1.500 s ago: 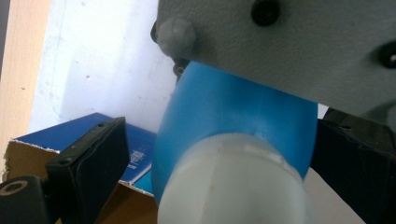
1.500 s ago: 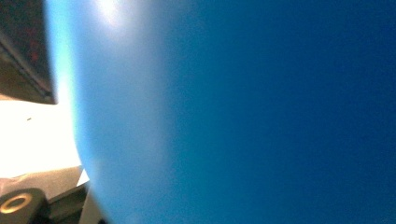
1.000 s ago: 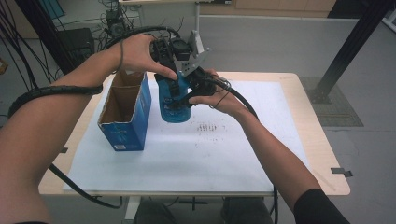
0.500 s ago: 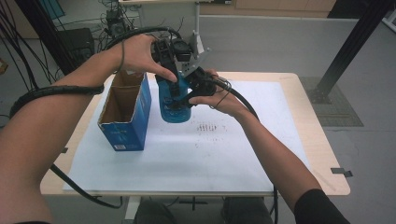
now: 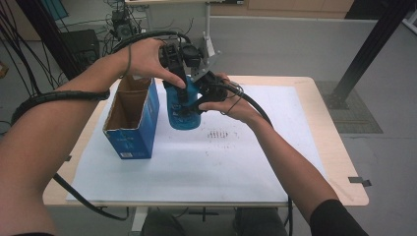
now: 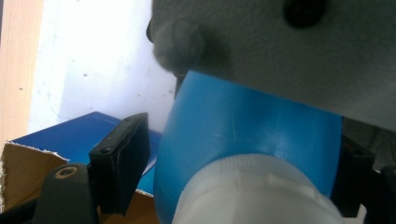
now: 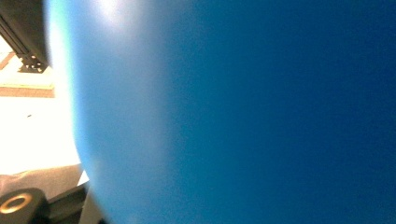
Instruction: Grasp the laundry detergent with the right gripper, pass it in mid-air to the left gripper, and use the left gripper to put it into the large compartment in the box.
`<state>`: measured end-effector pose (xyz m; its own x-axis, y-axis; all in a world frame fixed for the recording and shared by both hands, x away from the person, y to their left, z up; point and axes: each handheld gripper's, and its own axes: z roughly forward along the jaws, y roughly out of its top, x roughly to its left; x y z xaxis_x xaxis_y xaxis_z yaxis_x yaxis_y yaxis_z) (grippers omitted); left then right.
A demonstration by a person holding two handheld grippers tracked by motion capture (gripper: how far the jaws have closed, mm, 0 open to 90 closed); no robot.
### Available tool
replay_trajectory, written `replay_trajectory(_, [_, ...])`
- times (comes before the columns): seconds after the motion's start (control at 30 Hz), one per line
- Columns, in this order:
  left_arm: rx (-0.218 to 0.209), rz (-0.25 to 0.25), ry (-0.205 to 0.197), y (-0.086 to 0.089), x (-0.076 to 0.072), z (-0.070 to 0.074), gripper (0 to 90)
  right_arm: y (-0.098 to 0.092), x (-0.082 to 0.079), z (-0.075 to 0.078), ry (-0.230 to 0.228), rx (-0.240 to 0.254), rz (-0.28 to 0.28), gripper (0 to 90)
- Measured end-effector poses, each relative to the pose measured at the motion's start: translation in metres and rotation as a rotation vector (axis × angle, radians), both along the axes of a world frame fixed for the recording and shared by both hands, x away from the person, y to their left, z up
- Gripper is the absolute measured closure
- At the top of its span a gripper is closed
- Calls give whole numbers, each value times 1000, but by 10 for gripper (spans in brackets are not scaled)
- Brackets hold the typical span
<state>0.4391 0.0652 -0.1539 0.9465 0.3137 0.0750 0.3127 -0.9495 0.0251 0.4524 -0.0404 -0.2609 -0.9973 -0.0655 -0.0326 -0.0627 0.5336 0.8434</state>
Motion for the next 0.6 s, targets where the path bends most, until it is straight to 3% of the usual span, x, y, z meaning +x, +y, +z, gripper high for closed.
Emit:
replay_trajectory(0.33, [-14, -7, 23, 1, -1, -1, 335, 1, -1, -1, 7, -13, -5, 440])
replay_trajectory(0.6, [-10, -4, 38, 1, -1, -3, 341, 1, -1, -3, 11, -24, -4, 440])
